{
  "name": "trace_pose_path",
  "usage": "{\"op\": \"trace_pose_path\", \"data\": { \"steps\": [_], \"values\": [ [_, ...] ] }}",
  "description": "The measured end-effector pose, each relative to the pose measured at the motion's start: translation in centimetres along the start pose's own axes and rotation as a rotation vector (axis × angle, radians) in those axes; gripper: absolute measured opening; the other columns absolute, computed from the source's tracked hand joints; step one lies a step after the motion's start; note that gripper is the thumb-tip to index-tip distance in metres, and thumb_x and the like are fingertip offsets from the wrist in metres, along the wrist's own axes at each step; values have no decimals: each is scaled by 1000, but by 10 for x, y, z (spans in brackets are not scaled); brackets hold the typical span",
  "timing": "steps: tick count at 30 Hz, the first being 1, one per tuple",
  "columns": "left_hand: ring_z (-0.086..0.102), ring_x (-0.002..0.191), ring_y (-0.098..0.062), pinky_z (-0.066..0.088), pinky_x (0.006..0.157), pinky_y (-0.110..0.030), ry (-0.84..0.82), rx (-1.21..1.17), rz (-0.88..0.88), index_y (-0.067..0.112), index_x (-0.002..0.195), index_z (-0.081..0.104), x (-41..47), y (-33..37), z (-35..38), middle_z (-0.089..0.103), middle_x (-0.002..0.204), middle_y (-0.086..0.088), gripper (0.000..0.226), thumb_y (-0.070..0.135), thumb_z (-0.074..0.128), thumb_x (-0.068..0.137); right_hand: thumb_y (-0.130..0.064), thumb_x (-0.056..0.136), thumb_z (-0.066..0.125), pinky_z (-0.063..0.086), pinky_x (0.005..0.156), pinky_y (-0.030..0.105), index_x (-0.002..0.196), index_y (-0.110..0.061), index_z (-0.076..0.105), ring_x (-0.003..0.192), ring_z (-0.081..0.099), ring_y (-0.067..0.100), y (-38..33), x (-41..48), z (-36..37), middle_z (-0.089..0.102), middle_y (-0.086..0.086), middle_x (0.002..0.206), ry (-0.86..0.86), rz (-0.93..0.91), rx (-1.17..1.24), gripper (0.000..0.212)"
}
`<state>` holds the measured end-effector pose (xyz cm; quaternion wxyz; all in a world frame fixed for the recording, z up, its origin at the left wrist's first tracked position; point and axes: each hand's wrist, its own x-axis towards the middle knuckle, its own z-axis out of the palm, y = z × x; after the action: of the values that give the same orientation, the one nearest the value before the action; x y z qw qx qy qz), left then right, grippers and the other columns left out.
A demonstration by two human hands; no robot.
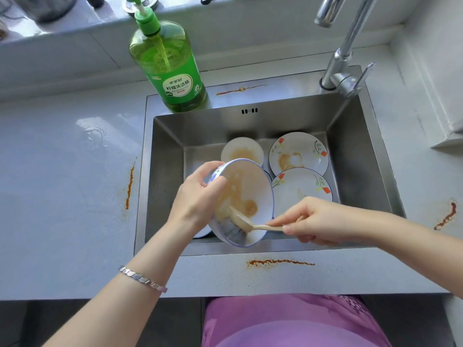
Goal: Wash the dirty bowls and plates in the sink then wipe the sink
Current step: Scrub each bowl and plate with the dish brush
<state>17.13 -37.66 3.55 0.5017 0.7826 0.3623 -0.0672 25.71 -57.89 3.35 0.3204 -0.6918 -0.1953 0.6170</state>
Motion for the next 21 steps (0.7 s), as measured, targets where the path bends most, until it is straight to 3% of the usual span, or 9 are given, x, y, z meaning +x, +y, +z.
{"op": "trace_pose_path", "data": {
  "steps": [2,4,7,10,14,17,19,21],
  "values": [
    [59,73,-13,52,74,-34,24,10,4,49,93,63,0,0,-4,66,82,-8,36,37,46,64,-26,93,52,30,54,28,91,-55,66,59,34,18,4,-1,-5,44,-1,62,62,20,-84,32],
    [54,65,-7,48,67,-28,33,28,15,48,96,62,-3,3,-4,61,73,-3,38,37,45,64,-28,92,52,32,58,30,83,-59,65,63,35,20,4,0,-4,48,1,67,79,5,-128,35],
    [53,62,-4,45,62,-26,24,30,14,45,96,64,-4,8,-1,57,63,10,39,37,45,63,-25,94,49,29,43,17,104,-49,64,43,31,7,-7,-1,4,47,-6,60,26,-16,-79,30],
    [57,67,-2,45,63,-26,14,69,-15,46,97,63,-1,5,-8,59,66,14,39,39,46,62,-27,95,48,33,46,7,113,-46,61,44,45,-2,-6,-5,-4,53,-21,49,112,2,-339,29],
    [66,80,-7,53,76,-30,-155,99,-22,49,99,64,1,-3,-9,69,80,16,43,40,47,61,-31,96,38,38,56,25,119,-64,44,71,55,12,-4,-10,-15,65,-11,88,356,-29,-813,41],
    [65,70,0,49,62,-25,-264,64,-11,50,100,64,1,-3,-5,68,77,21,43,35,47,64,-29,98,30,29,47,28,132,-63,23,62,47,18,-5,-9,-12,47,-4,78,512,-135,-1122,49],
    [63,68,-2,44,57,-22,-263,51,-4,49,102,63,2,-2,-3,67,76,20,44,34,46,64,-28,98,29,25,47,28,134,-62,19,56,37,18,-3,-9,-8,35,-4,72,535,-115,-1162,50],
    [63,76,-8,44,59,-25,-197,36,-1,47,102,63,5,-2,-3,67,83,16,45,36,46,62,-29,99,28,35,54,31,135,-61,18,69,49,22,6,-9,-3,46,-3,80,486,-70,-1112,49]
  ]
}}
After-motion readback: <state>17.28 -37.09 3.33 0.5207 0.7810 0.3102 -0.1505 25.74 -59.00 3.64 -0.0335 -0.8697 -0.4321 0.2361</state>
